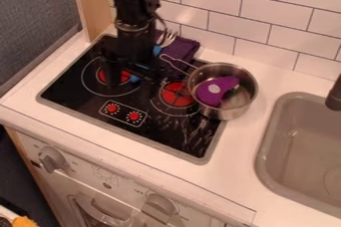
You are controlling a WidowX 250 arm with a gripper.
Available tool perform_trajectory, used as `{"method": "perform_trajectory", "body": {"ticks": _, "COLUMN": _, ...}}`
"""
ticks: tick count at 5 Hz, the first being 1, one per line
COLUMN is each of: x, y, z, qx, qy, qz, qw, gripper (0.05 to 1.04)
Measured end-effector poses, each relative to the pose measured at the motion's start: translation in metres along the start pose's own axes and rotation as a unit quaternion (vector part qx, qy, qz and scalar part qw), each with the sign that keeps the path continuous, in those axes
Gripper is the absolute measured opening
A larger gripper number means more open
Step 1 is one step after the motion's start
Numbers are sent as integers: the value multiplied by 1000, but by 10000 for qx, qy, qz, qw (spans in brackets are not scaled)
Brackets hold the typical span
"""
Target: Put the blue fork in the bottom left of the burner
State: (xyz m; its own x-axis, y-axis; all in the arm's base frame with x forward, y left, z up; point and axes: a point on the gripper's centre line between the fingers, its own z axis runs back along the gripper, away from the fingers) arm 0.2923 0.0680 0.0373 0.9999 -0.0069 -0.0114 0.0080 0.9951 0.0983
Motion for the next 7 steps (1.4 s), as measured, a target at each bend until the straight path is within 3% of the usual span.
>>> {"method": "perform_trajectory", "body": {"ticks": 2, "x": 11, "y": 29, "z": -22, "qx": 315, "qy": 101, "qz": 673, "qw": 9972, "gripper": 1001}}
{"method": "perform_trajectory", "body": {"ticks": 3, "x": 21, "y": 34, "z": -28, "qx": 279, "qy": 159, "qz": 877, "qw": 9956, "gripper": 1001}}
{"method": "perform_trajectory", "body": {"ticks": 5, "x": 36, "y": 41, "z": -31, "qx": -15, "qy": -71, "qz": 1405, "qw": 9901, "gripper": 1001}}
{"method": "perform_trajectory", "body": {"ticks": 7, "x": 49, "y": 42, "z": -32, "qx": -38, "qy": -151, "qz": 1404, "qw": 9900, "gripper": 1001}}
